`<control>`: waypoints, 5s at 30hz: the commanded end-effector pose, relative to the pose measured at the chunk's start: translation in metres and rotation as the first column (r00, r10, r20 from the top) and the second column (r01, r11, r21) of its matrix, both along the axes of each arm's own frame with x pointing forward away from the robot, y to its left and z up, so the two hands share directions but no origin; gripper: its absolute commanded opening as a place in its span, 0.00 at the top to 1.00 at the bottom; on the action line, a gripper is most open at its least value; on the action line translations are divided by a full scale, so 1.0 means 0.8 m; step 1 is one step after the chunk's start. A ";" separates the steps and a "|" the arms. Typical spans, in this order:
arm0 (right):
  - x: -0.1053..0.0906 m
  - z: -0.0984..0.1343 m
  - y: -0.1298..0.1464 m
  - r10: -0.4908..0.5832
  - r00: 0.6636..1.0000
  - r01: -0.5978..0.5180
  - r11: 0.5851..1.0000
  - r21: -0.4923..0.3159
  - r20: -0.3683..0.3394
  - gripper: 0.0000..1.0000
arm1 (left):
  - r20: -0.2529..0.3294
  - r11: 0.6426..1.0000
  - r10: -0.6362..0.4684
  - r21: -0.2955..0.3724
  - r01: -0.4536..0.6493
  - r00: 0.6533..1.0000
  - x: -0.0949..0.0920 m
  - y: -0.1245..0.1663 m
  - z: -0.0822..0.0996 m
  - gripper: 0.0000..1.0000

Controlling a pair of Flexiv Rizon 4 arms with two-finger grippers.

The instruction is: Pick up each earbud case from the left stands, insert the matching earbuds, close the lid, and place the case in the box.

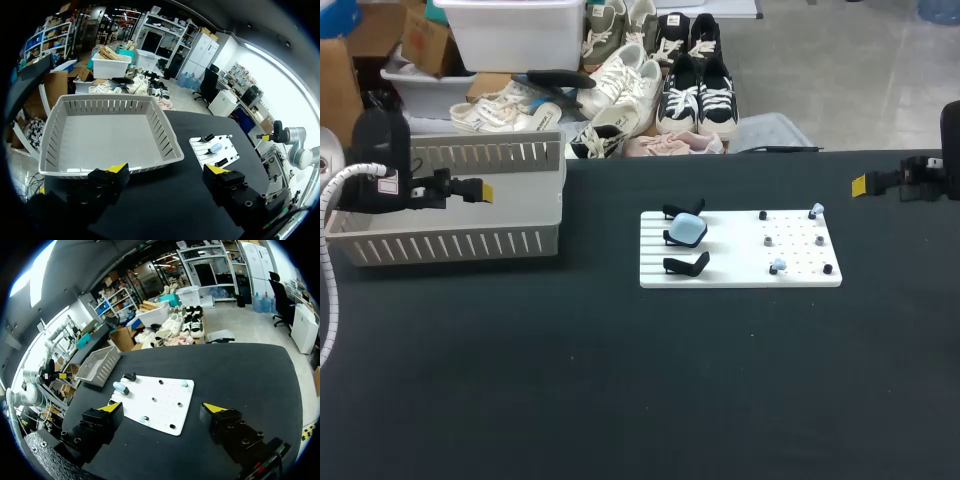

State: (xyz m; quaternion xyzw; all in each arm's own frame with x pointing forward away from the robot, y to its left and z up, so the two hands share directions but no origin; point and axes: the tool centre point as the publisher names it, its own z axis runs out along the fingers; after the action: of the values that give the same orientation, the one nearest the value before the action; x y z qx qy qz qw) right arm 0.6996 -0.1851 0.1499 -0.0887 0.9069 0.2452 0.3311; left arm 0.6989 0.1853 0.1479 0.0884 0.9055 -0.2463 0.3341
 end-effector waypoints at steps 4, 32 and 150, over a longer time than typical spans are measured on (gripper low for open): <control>0.001 0.000 -0.001 0.002 1.000 -0.002 1.000 0.001 -0.001 0.00 | -0.004 1.000 0.001 0.004 -0.001 1.000 0.000 0.000 0.001 0.00; 0.001 0.000 -0.001 0.002 1.000 -0.002 1.000 0.001 -0.001 0.00 | 0.242 0.666 -0.745 0.243 0.705 0.621 0.011 -0.085 0.014 0.00; 0.001 0.000 -0.001 0.002 1.000 -0.002 1.000 0.001 -0.001 0.00 | 0.294 0.456 -0.876 0.240 0.857 0.383 0.077 -0.342 -0.163 0.00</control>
State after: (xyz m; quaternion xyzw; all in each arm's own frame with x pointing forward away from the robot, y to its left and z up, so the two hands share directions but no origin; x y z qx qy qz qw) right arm 0.6998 -0.1850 0.1499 -0.0886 0.9069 0.2451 0.3310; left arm 0.7604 -0.0879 0.0193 0.6016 0.6498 -0.3384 0.3182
